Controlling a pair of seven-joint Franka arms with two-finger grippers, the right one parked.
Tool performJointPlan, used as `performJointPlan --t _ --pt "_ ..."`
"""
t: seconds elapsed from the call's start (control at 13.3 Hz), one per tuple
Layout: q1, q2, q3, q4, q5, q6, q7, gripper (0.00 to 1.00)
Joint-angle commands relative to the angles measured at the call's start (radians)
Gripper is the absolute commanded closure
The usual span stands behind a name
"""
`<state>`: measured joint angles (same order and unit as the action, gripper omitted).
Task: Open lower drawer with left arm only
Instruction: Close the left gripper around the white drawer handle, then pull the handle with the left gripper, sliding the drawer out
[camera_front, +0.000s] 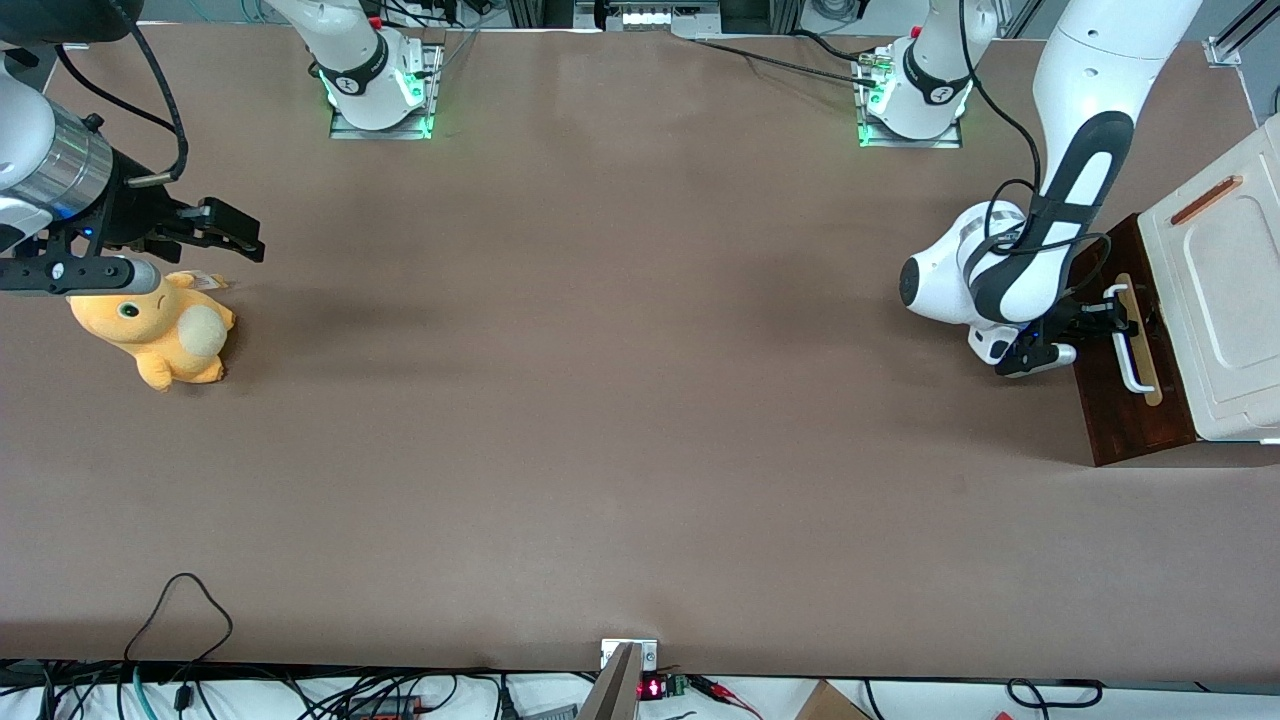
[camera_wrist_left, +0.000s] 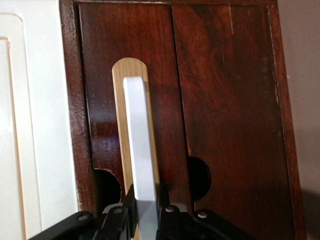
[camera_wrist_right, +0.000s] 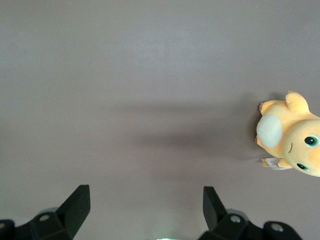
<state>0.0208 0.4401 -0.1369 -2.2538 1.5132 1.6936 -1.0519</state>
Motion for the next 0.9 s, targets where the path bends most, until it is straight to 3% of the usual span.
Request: performJointPlan --t 0.0,0.45,0.83 --pt "-0.024 0.003 0.0 0.011 0.016 0.015 0.023 1.0" --pt "-0.039 -0.004 -0.081 0.013 -0.002 0.005 0.021 1.0" --pt "-0.047 -0.004 -0.148 0.013 -0.068 -0.023 0.02 1.0"
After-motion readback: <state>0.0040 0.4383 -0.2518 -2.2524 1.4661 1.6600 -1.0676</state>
